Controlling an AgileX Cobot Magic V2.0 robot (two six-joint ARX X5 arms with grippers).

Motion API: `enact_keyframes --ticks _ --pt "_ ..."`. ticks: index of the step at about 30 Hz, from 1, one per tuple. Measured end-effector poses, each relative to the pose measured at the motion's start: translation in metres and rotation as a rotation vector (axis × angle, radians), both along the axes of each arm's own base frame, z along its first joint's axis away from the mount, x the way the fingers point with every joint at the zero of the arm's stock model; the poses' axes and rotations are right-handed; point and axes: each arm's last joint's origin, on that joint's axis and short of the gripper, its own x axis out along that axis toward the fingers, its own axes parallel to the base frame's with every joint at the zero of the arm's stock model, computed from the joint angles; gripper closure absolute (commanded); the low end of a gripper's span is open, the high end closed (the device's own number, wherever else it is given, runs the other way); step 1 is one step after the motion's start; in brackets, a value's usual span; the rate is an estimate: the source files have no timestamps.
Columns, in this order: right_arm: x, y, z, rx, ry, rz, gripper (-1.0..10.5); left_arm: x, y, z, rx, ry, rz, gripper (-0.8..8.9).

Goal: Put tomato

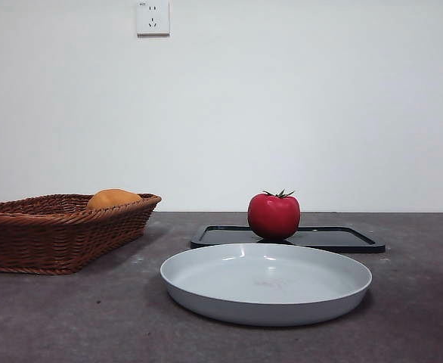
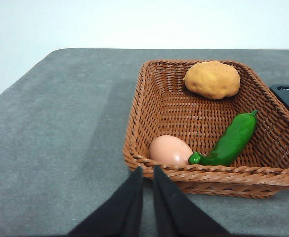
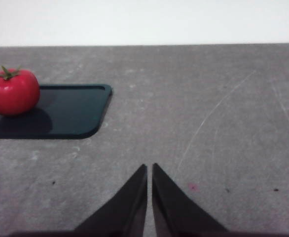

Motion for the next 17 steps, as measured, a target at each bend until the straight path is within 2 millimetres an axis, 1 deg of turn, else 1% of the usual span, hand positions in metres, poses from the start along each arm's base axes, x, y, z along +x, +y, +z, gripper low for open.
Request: enact_keyframes --ticks 7,17 --pt "-0.0003 -0.0008 0.0005 -0.053 -0.007 -0.017 9.4 0.0000 0.0000 0.0000 0.000 0.000 0.000 7.81" --pt "-0.0003 -0.0008 0.0006 -0.059 -0.008 -0.016 9.4 0.0000 0.0000 0.0000 0.000 0.000 0.000 7.81"
